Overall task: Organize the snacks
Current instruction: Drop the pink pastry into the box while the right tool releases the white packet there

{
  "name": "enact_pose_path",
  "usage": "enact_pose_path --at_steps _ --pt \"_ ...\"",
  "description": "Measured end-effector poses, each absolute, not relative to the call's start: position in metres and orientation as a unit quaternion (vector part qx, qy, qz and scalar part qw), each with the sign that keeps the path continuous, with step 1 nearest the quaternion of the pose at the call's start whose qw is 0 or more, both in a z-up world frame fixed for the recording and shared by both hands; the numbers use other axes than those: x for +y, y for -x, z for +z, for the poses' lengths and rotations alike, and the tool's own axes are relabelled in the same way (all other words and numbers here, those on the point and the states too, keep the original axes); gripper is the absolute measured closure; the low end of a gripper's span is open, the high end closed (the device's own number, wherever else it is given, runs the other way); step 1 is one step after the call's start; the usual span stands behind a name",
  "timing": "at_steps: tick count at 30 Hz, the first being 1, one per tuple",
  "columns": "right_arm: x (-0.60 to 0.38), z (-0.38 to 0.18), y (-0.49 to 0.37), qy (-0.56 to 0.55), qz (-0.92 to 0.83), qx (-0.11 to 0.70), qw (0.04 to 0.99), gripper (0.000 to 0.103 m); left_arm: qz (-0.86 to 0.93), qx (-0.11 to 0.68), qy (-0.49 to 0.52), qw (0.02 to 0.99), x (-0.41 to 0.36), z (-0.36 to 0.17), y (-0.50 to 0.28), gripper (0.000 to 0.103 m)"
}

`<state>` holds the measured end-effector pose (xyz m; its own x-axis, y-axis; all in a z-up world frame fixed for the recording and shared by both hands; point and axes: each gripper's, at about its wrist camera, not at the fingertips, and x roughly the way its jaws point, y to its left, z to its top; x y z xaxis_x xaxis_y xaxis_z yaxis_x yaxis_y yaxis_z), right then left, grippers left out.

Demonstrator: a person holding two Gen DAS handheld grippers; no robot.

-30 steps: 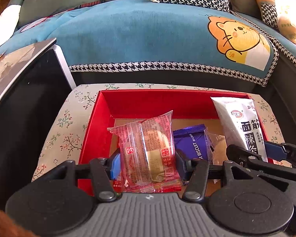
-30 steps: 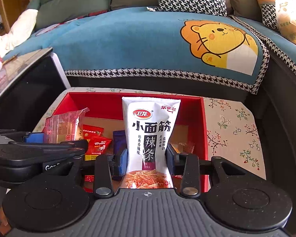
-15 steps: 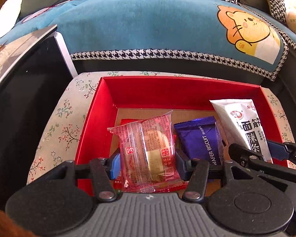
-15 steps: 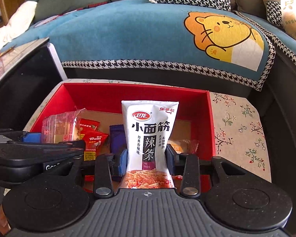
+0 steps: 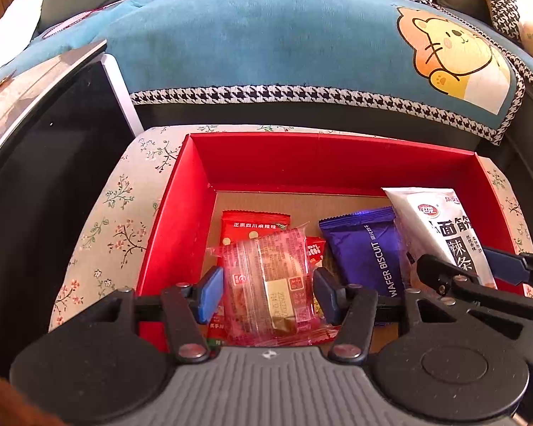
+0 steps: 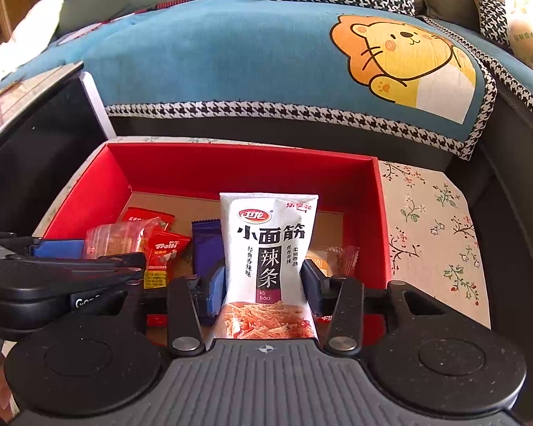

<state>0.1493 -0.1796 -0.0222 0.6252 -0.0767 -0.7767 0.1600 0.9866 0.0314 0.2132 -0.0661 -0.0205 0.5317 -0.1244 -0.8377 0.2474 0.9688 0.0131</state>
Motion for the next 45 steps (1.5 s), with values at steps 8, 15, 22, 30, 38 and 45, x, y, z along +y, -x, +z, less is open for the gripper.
enact_pose_path --at_steps 8,15,22,30,38,45 --pt "-0.183 -0.018 -0.148 -0.052 -0.069 0.419 0.904 0.044 -0.103 0.468 -0.058 0.876 -0.063 -0.014 -0.213 0.006" --pt "-0.189 -0.010 -0.145 -0.061 -0.074 0.406 0.909 0.039 -0.105 0.466 -0.046 0.877 -0.057 -0.009 -0.213 0.005" --pt "-0.189 -0.004 -0.143 -0.070 -0.073 0.395 0.913 0.036 -0.110 0.461 -0.035 0.880 -0.050 -0.001 -0.210 0.004" --pt "-0.193 0.017 -0.120 -0.076 -0.082 0.371 0.922 0.032 -0.115 0.457 -0.043 0.881 -0.044 0.005 -0.196 0.004" --pt "-0.196 0.027 -0.088 -0.082 -0.087 0.366 0.923 0.032 -0.136 0.445 -0.043 0.884 -0.048 0.020 -0.169 0.002" --pt "-0.201 0.023 -0.059 -0.085 -0.097 0.376 0.918 0.032 -0.145 0.445 -0.049 0.882 -0.037 0.022 -0.146 0.002"
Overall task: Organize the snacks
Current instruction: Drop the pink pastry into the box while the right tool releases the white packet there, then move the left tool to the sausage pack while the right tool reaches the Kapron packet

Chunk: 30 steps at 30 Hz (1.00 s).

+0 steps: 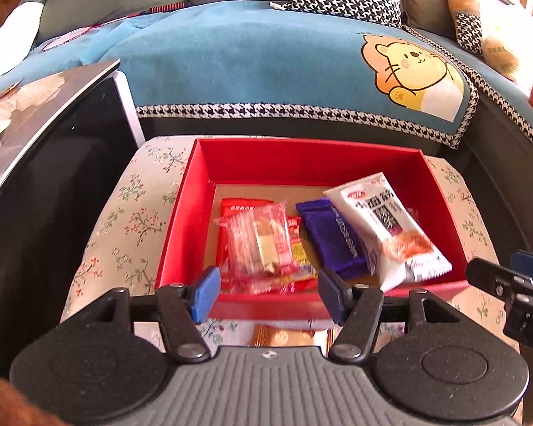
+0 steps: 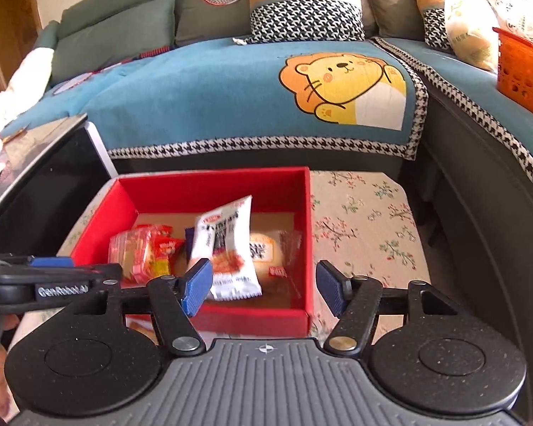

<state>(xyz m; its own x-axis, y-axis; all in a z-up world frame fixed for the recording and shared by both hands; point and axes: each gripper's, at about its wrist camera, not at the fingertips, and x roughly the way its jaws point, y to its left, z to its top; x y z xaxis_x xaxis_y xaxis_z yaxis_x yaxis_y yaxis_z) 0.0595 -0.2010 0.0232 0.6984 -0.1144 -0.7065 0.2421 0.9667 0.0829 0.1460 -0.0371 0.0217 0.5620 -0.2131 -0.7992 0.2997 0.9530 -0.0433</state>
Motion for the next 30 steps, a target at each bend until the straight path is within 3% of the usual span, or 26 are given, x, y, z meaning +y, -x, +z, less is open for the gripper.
enact_pose_path --at_steps 11,24,30 --pt "-0.188 -0.003 -0.029 -0.082 -0.098 0.428 0.895 0.030 -0.149 0.471 -0.045 0.868 -0.013 0.012 -0.119 0.001" --pt "-0.195 -0.054 -0.043 -0.157 -0.115 0.500 0.844 0.030 -0.157 0.487 -0.047 0.858 0.002 0.004 -0.114 0.001" --pt "-0.176 -0.064 -0.053 -0.140 -0.106 0.513 0.840 0.026 -0.155 0.502 -0.049 0.849 0.016 -0.005 -0.114 0.001"
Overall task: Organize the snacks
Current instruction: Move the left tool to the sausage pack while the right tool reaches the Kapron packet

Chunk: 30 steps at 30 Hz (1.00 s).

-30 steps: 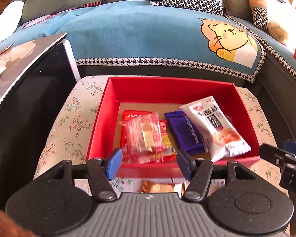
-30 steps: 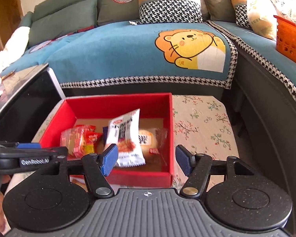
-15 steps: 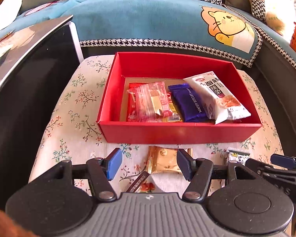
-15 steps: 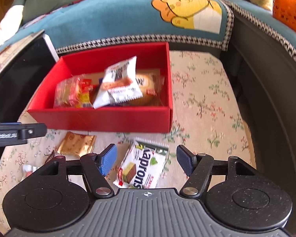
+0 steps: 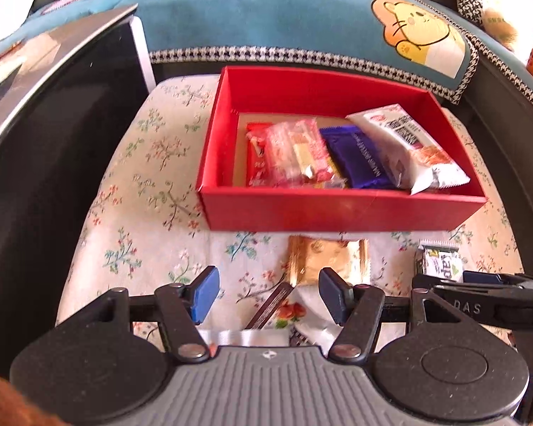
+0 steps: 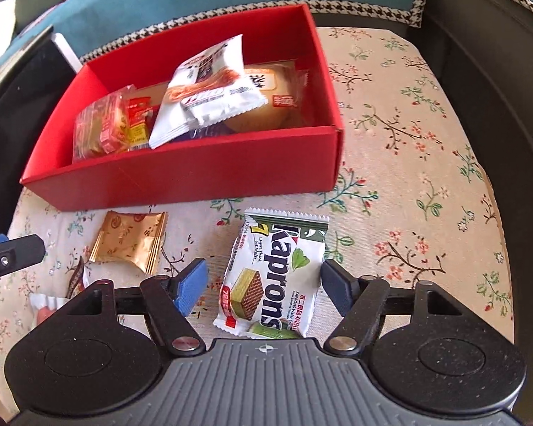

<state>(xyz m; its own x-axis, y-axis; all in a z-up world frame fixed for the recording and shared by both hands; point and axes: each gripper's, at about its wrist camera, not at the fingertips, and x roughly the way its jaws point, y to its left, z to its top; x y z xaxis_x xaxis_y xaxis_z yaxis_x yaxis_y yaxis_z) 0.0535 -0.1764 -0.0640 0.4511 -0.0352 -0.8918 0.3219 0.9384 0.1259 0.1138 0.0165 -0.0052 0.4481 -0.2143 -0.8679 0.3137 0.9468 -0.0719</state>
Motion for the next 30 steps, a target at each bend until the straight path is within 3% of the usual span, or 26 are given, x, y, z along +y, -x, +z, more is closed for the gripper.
enact_pose_path --at_steps 13,20,30 --pt "-0.140 -0.070 -0.048 -0.033 -0.072 0.529 0.845 0.035 -0.208 0.531 -0.092 0.816 0.043 -0.039 -0.101 0.001" --pt "-0.130 -0.065 -0.026 -0.027 -0.046 0.537 0.842 0.035 -0.263 0.533 -0.134 0.793 0.029 -0.057 -0.116 0.000" --pt "-0.135 -0.062 -0.024 -0.049 -0.030 0.541 0.839 0.035 -0.294 0.555 -0.103 0.771 0.040 -0.066 -0.124 0.000"
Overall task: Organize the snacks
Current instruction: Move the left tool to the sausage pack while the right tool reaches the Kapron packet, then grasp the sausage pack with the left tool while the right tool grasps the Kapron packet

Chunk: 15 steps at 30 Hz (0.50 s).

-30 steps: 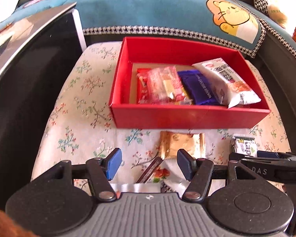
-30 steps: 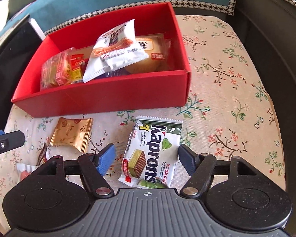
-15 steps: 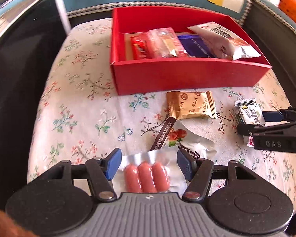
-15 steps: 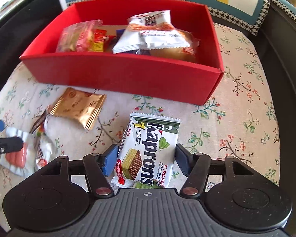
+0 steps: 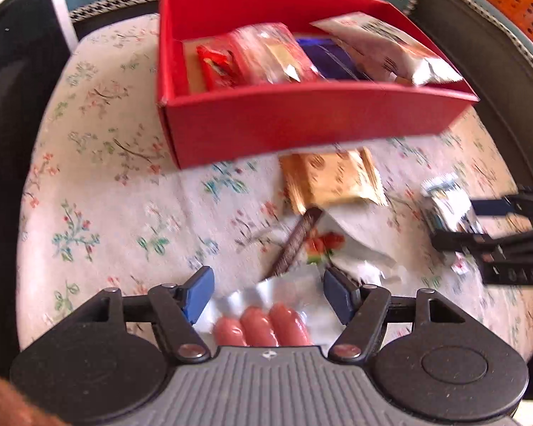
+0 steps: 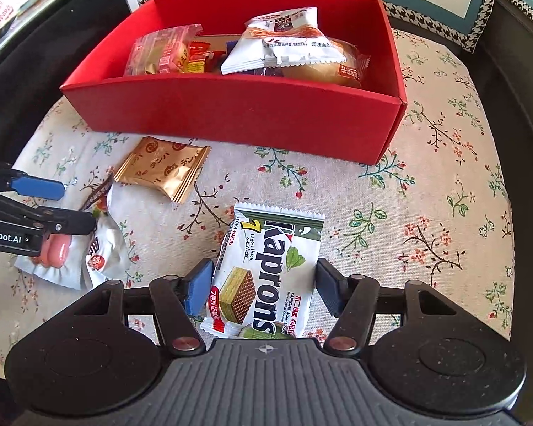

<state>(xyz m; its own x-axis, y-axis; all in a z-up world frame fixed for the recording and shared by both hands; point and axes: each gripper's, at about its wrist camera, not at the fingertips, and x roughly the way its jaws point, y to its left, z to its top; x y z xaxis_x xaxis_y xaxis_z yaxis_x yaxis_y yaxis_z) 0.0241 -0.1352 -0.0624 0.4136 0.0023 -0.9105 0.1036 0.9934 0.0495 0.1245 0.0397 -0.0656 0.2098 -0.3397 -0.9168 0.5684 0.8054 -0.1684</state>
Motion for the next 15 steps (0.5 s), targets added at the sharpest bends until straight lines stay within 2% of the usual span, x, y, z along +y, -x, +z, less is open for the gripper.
enact_pose_path --at_steps 15 --pt "-0.136 -0.060 -0.023 -0.049 -0.023 0.544 0.837 0.034 -0.315 0.565 -0.161 0.745 0.030 -0.066 -0.065 0.000"
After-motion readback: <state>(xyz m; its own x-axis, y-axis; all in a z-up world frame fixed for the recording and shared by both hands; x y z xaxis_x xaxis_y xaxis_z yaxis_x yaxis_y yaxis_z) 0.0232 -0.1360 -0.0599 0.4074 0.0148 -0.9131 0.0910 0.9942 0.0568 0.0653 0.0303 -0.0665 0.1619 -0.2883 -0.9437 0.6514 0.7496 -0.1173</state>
